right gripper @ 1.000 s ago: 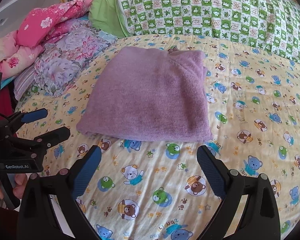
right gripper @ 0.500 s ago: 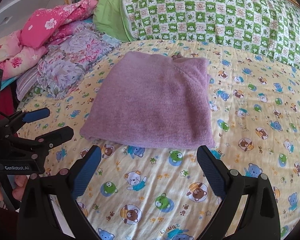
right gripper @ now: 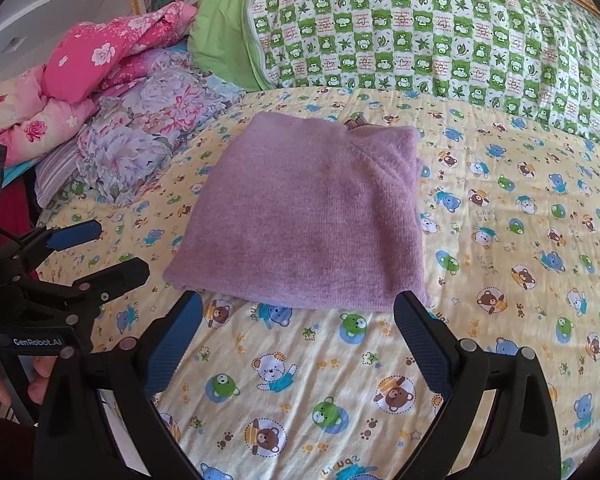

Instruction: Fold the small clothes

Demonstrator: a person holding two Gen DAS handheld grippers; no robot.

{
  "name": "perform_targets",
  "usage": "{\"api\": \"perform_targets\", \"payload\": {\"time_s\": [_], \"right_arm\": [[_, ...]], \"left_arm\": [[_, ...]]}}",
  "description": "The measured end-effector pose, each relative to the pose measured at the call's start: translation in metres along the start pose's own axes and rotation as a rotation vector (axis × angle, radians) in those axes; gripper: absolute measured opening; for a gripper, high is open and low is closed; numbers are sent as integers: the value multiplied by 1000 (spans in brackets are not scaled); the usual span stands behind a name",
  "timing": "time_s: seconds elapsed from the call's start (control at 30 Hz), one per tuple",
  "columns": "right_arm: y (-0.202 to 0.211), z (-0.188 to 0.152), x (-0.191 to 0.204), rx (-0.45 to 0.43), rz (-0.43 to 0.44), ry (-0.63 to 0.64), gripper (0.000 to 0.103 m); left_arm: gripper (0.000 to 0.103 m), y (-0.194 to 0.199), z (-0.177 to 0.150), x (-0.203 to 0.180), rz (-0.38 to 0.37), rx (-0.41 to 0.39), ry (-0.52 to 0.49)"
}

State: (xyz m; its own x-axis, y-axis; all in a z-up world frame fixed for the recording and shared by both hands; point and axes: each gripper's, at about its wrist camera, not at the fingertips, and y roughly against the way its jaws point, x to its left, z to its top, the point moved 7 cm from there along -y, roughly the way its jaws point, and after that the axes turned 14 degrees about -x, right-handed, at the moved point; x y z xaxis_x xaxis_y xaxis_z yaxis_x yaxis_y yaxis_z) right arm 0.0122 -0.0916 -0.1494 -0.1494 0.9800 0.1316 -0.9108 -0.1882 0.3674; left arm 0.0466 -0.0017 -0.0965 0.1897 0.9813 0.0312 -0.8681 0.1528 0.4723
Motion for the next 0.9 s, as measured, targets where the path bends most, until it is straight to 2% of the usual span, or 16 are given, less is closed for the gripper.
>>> {"api": "perform_targets", "payload": {"time_s": [0.9], "right_arm": [[-10, 9, 6, 0, 6, 2, 97]], "left_arm": [[99, -1, 2, 5, 9, 4, 24]]}}
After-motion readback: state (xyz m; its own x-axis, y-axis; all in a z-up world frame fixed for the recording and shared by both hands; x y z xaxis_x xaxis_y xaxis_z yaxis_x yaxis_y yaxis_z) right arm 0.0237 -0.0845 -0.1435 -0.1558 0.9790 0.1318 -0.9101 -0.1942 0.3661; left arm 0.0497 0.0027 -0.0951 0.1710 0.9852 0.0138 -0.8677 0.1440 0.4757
